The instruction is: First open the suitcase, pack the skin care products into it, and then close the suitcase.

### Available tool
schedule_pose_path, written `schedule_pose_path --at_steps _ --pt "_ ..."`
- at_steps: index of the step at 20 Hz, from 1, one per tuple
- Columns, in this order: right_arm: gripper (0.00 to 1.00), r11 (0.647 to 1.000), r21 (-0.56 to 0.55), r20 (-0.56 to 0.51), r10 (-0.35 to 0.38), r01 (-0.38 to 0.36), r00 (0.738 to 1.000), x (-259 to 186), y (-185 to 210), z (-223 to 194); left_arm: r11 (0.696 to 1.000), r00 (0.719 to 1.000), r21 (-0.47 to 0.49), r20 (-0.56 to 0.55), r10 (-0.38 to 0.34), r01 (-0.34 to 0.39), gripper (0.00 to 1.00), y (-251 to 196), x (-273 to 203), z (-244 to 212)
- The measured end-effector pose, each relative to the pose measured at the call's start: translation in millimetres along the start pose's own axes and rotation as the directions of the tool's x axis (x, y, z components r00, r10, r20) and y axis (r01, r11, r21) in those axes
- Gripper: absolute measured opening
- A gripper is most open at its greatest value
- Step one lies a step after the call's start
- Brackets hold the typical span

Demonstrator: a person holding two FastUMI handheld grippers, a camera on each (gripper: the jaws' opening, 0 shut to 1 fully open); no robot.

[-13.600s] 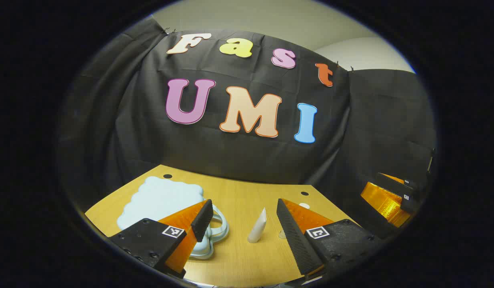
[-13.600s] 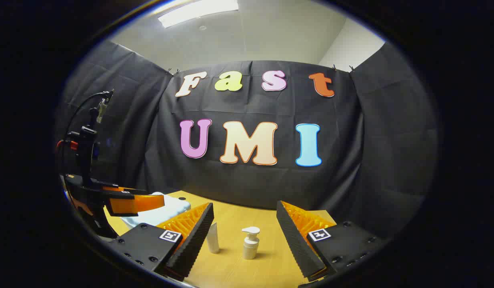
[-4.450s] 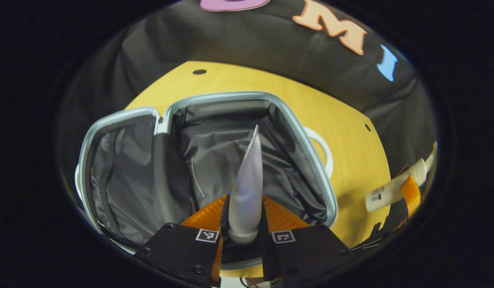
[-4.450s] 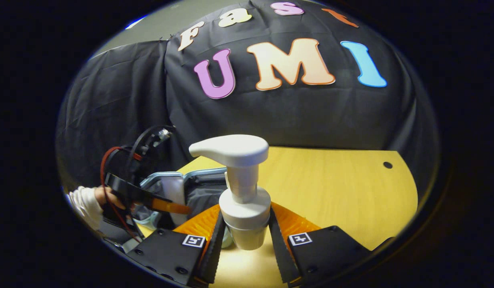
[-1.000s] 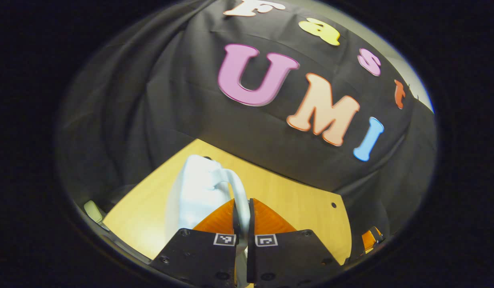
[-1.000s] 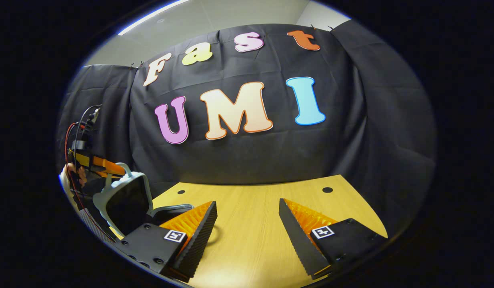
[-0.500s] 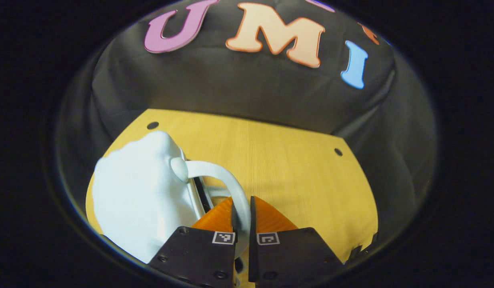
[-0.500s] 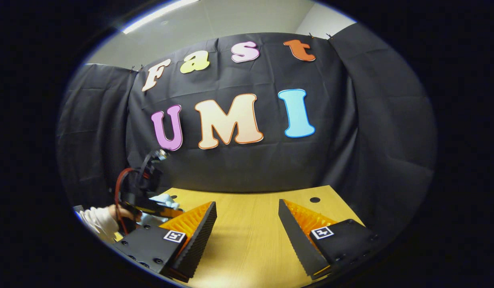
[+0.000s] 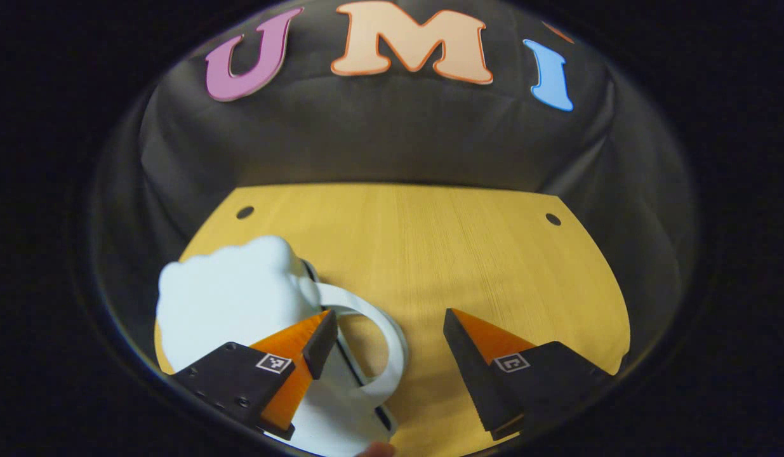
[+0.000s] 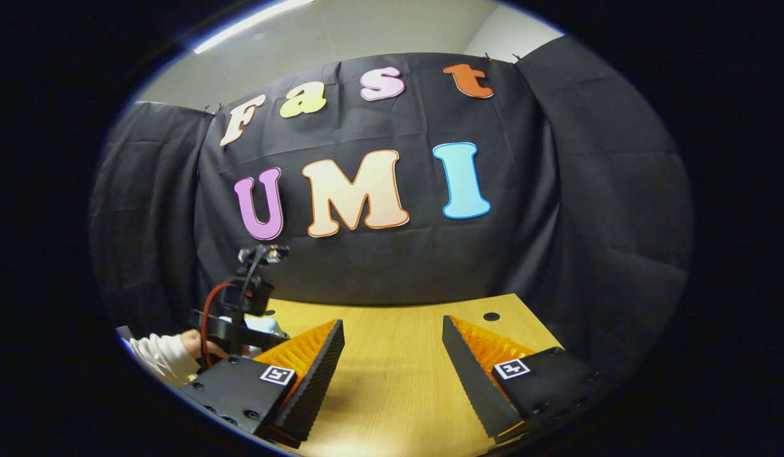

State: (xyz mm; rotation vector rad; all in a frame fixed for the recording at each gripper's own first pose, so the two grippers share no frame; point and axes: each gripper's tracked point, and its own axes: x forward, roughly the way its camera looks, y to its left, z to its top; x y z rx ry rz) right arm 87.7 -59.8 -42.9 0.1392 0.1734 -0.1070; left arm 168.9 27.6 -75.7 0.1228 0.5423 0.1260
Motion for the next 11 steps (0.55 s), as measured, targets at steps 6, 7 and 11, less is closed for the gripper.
schedule_pose_path --at_steps 6,7,11 --pt "0.98 0.998 -0.002 0.067 0.065 -0.065 0.996 3 30 28 0.996 0.947 -0.086 0.32 0.026 0.002 0.96 5 -103 71" --pt "0.98 0.997 0.001 0.087 0.072 -0.072 0.994 2 33 35 0.995 0.933 -0.098 0.358 0.035 0.001 0.95 4 -120 77" --pt "0.98 0.996 0.017 0.151 0.088 -0.092 0.985 -7 42 52 0.993 0.893 -0.108 0.449 0.007 0.046 0.95 -13 -161 79"
